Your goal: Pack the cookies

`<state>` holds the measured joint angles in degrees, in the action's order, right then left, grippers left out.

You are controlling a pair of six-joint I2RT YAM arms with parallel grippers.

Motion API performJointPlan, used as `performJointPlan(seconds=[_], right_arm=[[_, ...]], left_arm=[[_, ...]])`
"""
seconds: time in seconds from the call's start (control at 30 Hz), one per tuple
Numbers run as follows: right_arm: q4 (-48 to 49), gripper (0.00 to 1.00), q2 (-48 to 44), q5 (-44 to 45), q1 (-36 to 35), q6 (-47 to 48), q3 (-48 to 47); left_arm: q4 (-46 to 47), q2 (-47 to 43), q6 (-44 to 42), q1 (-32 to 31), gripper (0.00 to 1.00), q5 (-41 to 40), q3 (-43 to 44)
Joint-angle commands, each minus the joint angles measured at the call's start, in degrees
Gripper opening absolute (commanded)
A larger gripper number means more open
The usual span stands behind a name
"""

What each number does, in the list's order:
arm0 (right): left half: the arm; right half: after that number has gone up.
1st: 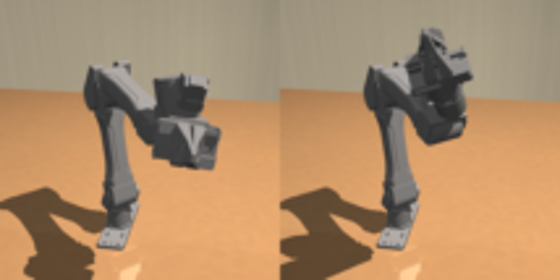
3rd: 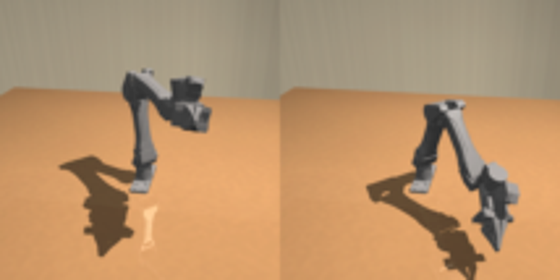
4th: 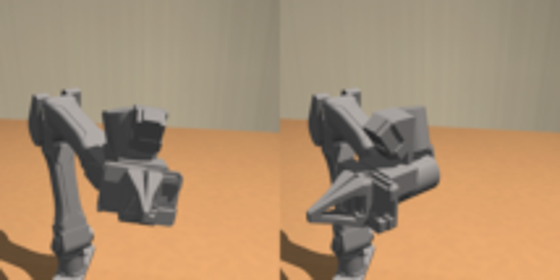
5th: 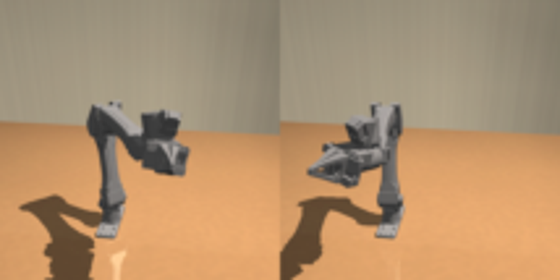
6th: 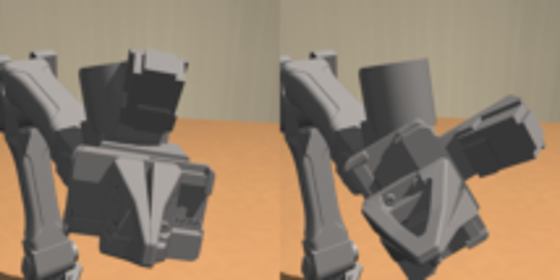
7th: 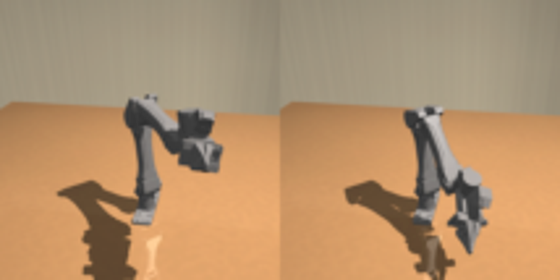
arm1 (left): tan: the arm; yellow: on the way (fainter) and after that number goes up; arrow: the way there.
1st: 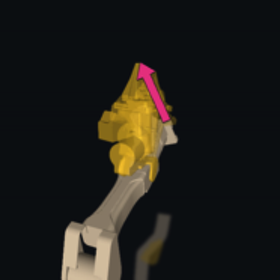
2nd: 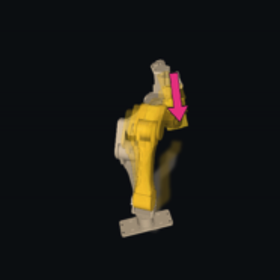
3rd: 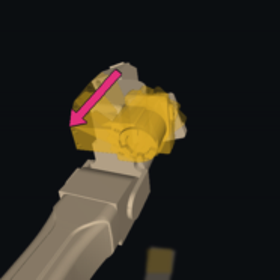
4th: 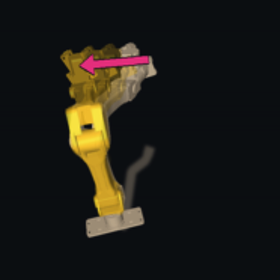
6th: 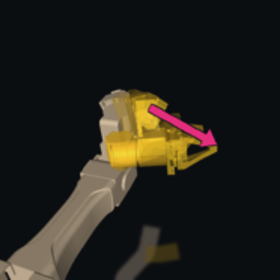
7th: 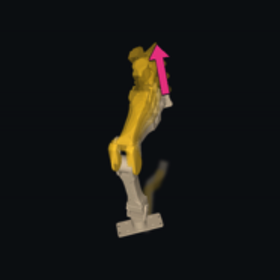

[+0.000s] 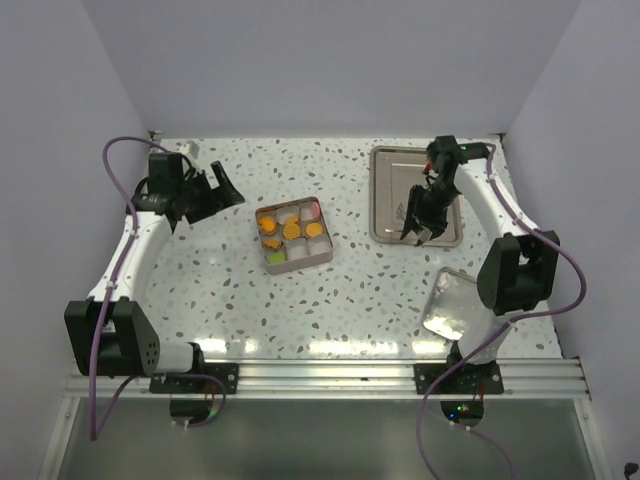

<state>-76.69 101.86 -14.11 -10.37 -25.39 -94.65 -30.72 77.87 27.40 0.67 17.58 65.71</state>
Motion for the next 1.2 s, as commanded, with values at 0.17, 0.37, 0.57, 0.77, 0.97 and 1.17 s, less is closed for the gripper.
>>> performJointPlan(seconds=[0.17,0.37,0.57,0.77,0.97,1.17], right_arm=[[0.84,0.47,1.32,7.86,7.90,4.99,1.49],[0.66,0.48,4.30,7.88,8.96,6.40,-0.18],[1.63,0.48,5.89,4.53,8.88,6.40,-0.53],[2.24,0.48,7.03,1.90,8.88,6.40,-1.94],[1.54,0.48,8.52,1.71,8.96,6.31,-3.43],[1.54,0.47,9.93,2.33,8.88,6.75,-2.12]], left_arm=[[1.63,0.45,-1.03,-0.14,0.96,0.61,0.82],[1.89,1.41,-1.03,-0.23,0.97,0.52,1.08],[1.45,2.29,-1.29,-0.05,0.96,-0.36,2.49],[1.80,3.08,-1.38,-0.14,0.96,-0.45,2.58],[1.72,3.96,-1.47,-0.05,0.96,-0.53,3.46],[1.63,3.87,-1.65,-0.05,0.96,-1.06,2.93]])
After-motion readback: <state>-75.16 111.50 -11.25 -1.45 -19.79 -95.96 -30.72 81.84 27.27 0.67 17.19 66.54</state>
